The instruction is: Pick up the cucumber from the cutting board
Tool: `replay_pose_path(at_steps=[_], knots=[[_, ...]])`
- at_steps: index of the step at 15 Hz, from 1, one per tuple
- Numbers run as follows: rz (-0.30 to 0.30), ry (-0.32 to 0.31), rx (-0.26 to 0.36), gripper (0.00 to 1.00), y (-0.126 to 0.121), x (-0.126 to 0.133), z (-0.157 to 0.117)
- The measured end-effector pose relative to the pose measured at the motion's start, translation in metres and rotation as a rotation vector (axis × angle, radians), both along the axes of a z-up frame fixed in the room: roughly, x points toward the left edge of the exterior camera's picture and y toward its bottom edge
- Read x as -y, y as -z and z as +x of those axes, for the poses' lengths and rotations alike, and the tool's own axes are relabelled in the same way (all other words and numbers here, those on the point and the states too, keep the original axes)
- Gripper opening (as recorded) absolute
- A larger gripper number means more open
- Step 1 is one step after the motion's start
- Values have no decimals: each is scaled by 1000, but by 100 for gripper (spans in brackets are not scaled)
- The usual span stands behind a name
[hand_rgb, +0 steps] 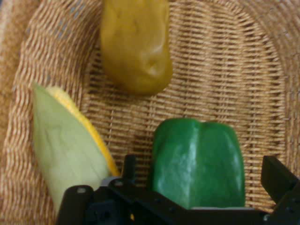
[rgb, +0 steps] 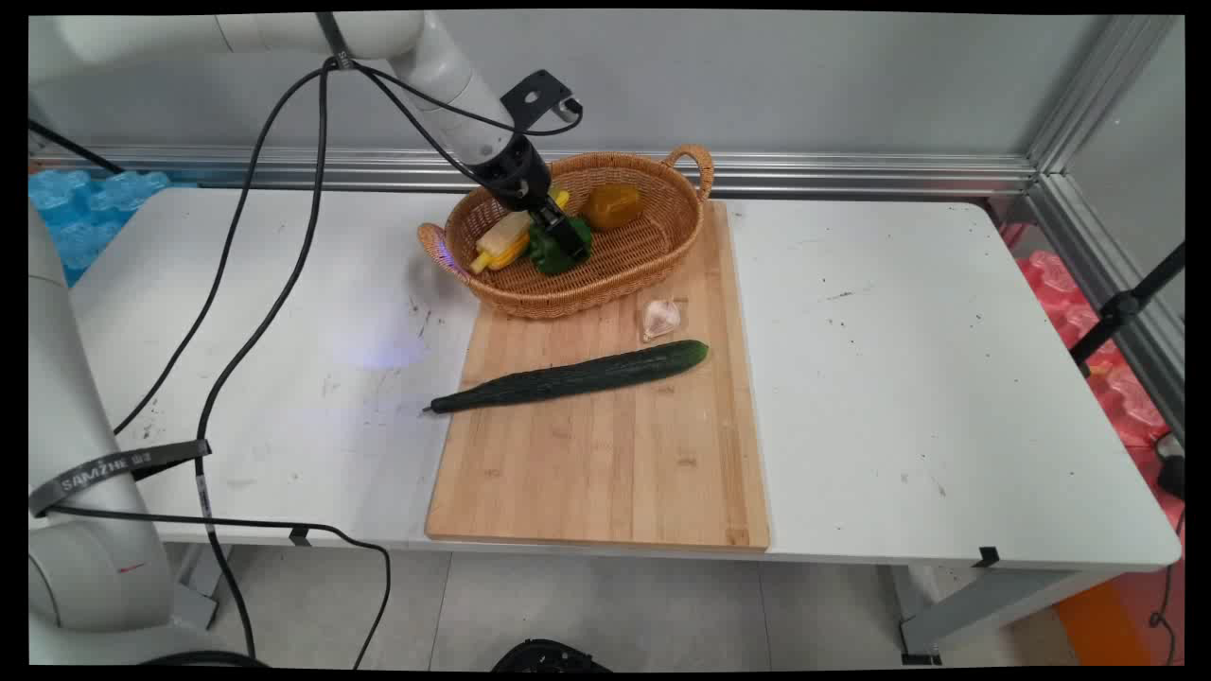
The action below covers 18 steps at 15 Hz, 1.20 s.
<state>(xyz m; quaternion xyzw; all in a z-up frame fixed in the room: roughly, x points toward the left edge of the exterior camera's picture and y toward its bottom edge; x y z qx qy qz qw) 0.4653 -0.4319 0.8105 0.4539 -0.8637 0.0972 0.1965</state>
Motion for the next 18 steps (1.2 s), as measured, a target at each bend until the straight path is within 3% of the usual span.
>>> replay_pose_path(at_steps=[7,11,18], knots=[[-36,89,-16,100,-37,-10,-2],[-53,149,-10,100,-71,-31,-3],[-44,293,5,100,-126,-93,-14]])
